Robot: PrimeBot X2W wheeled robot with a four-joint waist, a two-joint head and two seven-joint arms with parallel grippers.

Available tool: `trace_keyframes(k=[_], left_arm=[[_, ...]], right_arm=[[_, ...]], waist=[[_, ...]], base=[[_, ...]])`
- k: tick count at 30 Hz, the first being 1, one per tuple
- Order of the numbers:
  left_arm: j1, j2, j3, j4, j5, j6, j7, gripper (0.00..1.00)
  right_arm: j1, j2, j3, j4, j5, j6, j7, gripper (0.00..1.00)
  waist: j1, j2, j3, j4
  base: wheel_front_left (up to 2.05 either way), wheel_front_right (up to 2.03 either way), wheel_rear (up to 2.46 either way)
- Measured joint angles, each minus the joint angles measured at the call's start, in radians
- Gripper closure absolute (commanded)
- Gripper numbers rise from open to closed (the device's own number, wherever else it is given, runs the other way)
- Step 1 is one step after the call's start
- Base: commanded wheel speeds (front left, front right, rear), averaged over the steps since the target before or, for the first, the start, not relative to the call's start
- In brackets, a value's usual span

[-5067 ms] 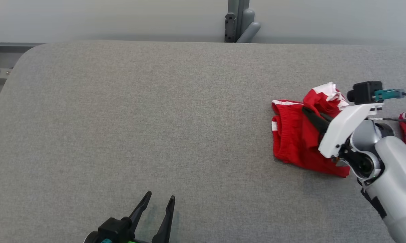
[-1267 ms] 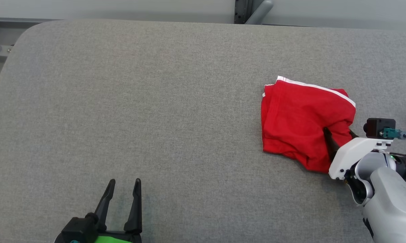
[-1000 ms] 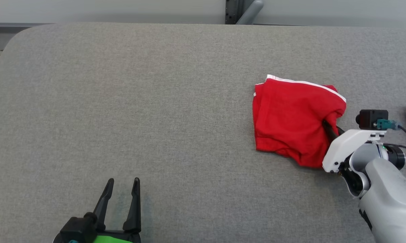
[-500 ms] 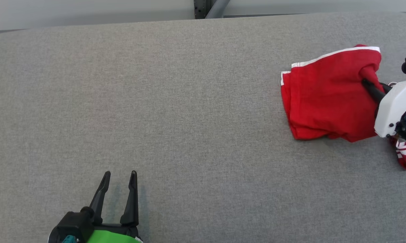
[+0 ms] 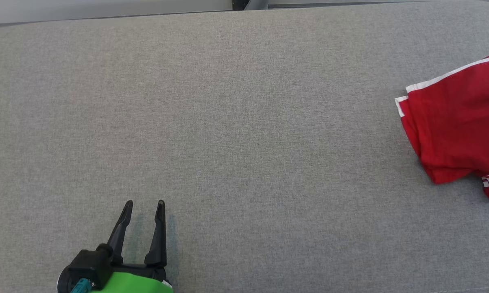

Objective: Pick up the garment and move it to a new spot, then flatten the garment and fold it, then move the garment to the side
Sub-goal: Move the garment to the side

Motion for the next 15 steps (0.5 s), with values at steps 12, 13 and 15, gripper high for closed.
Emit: trace_keyframes(k=[12, 13, 15], left_arm=[[-0.004, 0.0, 0.008, -0.001, 0.022, -0.001, 0.0, 0.0], [-0.005, 0.0, 0.008, -0.001, 0.024, -0.001, 0.0, 0.0], [-0.011, 0.0, 0.007, 0.002, 0.03, -0.002, 0.0, 0.0]], right_arm=[[0.026, -0.071, -0.148, 0.039, -0.032, 0.0, 0.099, 1.0], [0.027, -0.076, -0.156, 0.052, -0.047, 0.0, 0.097, 1.0], [0.035, -0.086, -0.16, 0.09, -0.089, 0.0, 0.077, 1.0]], waist=[[0.0, 0.0, 0.027, 0.0], [0.0, 0.0, 0.031, 0.0], [0.0, 0.0, 0.042, -0.001]], base=[[0.0, 0.0, 0.0], [0.0, 0.0, 0.0], [0.0, 0.0, 0.0]])
